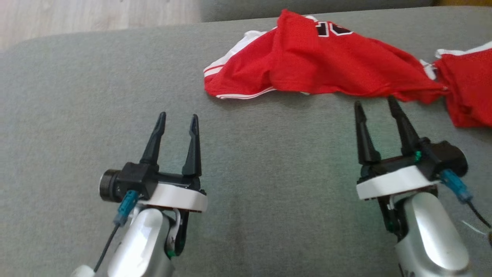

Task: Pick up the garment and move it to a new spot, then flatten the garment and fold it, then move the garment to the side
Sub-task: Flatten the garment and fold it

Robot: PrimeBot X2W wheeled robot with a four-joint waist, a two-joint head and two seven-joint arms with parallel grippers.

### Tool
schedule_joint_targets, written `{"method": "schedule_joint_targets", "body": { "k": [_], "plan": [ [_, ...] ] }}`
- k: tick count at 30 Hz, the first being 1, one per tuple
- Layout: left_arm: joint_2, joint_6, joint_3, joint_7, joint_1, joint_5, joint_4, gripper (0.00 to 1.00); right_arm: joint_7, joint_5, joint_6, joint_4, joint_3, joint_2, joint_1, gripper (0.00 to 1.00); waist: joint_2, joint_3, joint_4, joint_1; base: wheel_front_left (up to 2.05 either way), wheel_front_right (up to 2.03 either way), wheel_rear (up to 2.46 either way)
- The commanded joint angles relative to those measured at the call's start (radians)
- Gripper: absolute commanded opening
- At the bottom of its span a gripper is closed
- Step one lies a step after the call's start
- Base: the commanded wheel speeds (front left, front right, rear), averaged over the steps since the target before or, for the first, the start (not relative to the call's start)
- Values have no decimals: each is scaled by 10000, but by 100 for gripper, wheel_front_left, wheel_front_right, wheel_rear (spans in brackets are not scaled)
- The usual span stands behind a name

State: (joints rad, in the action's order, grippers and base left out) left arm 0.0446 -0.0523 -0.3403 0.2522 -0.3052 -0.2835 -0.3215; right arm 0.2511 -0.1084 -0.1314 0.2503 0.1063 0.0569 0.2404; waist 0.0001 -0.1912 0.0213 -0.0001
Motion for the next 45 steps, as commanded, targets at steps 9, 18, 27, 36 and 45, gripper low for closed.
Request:
{"method": "schedule_joint_targets", "body": {
  "k": [9, 18, 27, 36, 45],
  "plan": [
    [57, -148, -410, 95, -720, -322, 352, 100, -656, 1322, 7, 1354, 999, -65, 2127, 100, -1, -1058, 1185, 1, 0, 0, 0],
    [56, -359, -951, 95, -1077, -679, 460, 100, -672, 1273, 7, 3255, 1059, -65, 3791, 100, -1, -1765, 2027, 1, 0, 0, 0],
    [56, -520, -1347, 95, -1237, -869, 482, 100, -485, 492, 7, 5181, 377, -66, 5084, 100, -1, -2085, 2629, 1, 0, 0, 0],
    [56, -563, -1183, 95, -1032, -727, 297, 100, 8, -278, 7, 5890, 913, -66, 5144, 0, -1, -1545, 2193, 1, 0, 0, 0],
    [56, -260, -492, 95, -622, -232, -47, 100, 67, -720, 7, 4541, 2632, -66, 3505, 0, -1, -403, 591, 1, 0, 0, 0]
  ]
}}
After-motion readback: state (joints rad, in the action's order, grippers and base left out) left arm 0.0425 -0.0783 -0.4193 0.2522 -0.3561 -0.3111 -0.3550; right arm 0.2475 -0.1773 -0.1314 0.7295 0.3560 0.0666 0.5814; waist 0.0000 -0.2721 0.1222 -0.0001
